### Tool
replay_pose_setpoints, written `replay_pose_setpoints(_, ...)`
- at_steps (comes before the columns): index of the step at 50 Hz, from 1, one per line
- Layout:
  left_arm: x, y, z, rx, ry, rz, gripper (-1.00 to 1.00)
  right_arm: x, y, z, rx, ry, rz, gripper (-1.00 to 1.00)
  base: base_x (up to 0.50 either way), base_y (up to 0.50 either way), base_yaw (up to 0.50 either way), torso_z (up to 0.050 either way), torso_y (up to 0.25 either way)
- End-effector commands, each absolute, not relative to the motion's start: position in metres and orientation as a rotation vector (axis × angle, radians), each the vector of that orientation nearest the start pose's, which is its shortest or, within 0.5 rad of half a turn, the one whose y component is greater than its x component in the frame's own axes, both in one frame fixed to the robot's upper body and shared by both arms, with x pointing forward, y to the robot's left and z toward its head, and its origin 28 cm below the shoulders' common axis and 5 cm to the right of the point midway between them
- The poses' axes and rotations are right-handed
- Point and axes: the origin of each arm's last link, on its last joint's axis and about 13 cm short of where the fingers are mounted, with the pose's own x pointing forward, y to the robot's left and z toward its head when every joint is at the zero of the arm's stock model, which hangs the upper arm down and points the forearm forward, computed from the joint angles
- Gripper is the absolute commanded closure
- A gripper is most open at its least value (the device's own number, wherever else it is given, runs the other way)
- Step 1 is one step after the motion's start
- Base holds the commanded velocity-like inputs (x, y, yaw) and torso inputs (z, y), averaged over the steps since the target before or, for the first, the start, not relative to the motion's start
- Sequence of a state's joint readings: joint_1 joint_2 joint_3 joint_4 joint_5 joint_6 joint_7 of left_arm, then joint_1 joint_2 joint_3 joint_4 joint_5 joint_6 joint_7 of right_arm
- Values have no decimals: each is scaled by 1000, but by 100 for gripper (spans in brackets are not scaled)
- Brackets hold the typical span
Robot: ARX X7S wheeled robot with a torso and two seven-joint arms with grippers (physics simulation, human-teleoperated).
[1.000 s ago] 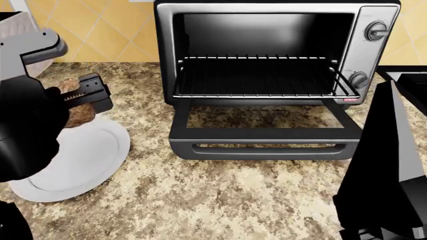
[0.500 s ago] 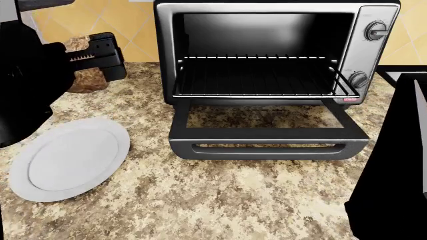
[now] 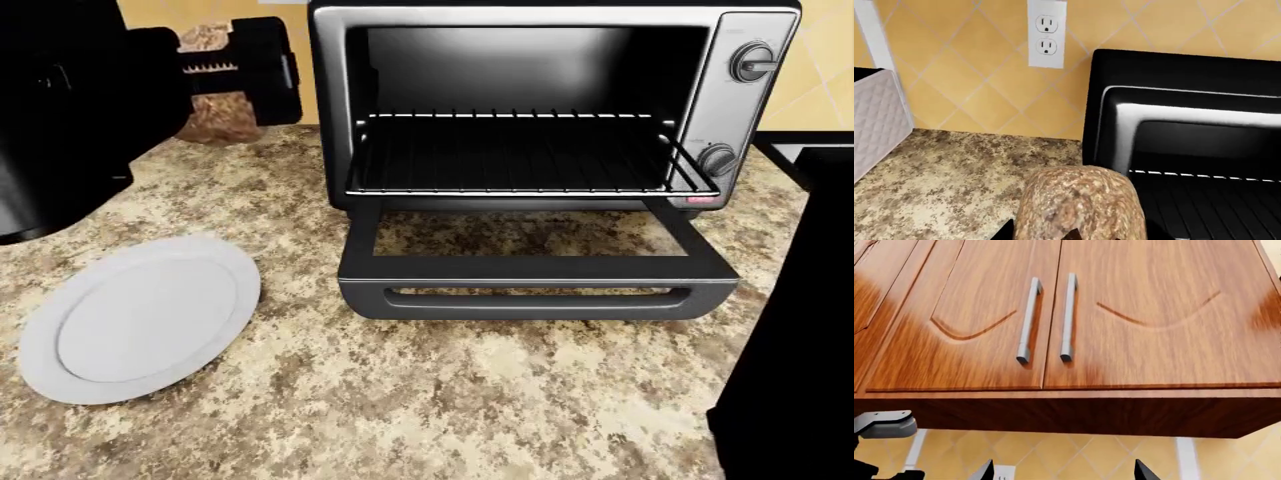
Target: Place the bread on the rack of the toaster oven.
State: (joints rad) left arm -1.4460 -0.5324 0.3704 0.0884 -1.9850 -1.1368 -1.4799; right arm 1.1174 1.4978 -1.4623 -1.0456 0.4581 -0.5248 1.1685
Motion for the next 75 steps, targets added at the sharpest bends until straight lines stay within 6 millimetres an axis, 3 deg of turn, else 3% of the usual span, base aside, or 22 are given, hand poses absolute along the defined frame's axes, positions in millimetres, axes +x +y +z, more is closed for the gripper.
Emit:
replay_pose_setpoints(1,250,197,370,-48,190,-45,100,104,-138,248,22,-849,224,-100,0,0,0,0,0)
replay_pose_setpoints(50,257,168,377,31,167,-155,100,97,-141,242,31,-853,176,-100,0,0,0,0,0)
replay_pose_setpoints(75,281,145,373,31,212,-214,100,96,-142,239,25,-841,162,-100,0,0,0,0,0)
